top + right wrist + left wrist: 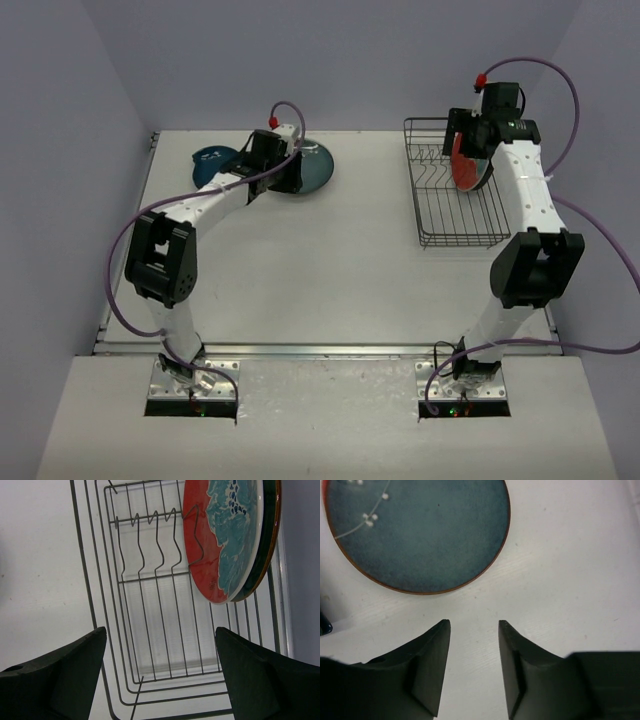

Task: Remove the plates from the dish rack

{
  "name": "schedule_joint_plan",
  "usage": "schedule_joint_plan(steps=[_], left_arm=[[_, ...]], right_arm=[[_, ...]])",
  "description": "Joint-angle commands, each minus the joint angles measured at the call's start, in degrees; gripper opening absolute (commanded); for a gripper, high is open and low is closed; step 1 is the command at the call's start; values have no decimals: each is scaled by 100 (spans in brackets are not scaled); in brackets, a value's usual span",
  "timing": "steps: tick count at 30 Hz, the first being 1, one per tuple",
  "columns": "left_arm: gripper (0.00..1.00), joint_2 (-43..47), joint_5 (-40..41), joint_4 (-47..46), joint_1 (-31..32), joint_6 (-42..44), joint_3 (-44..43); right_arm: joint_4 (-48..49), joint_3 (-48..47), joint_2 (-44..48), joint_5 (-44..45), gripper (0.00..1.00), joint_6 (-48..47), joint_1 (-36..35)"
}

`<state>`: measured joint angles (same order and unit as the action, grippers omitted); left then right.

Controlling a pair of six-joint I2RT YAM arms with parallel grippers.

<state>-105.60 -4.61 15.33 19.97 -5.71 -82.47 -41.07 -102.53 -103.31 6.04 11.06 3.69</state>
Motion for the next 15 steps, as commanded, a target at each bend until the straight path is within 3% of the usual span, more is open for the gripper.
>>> schedule_joint_plan(steps=[1,7,15], left_arm=[[27,-264,-241,96,42,55,122],[7,-861,-216,374,42,121,-263],[10,-1610,-192,445,-5,132,-902]], right_arm=[[153,-341,19,188,88,-147,8],[153,-456,-89,272,89,-106,9],[153,-496,-136,328,90,-142,9]])
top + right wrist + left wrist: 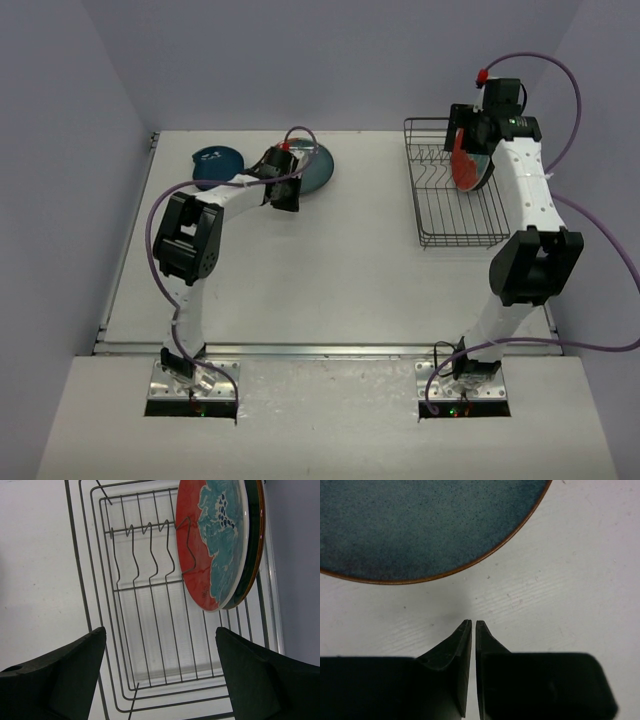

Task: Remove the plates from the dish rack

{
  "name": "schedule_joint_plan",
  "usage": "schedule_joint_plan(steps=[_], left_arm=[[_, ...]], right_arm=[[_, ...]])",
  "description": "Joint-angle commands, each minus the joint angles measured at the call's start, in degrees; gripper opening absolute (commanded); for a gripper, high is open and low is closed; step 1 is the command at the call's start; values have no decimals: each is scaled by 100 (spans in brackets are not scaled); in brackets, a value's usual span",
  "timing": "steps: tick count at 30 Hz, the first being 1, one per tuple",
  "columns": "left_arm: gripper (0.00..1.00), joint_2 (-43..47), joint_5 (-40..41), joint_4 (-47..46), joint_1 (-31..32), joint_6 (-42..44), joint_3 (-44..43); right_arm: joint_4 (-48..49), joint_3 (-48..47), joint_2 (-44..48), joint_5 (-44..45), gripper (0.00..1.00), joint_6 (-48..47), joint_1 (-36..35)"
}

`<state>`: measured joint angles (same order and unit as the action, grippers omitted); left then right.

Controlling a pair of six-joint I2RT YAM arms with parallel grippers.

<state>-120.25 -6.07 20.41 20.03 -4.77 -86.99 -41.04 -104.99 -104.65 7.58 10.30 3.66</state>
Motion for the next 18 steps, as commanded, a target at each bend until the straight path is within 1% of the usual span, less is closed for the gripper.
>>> schedule_joint_plan(steps=[1,6,14,18], left_arm=[[10,-234,-62,-59,-35,47,-560],[13,-662,-120,66,-141,74,-1074],[26,-833,-105,176,-201,255,-1470],[39,-669,-282,192,-187,374,-1453]], right_arm=[[153,-250,1,183,90,-82,12],[149,-235,20,207,90,-136,29],[149,-171,67,165,91,-134,45],[143,-179,85,162,91,-139,47]])
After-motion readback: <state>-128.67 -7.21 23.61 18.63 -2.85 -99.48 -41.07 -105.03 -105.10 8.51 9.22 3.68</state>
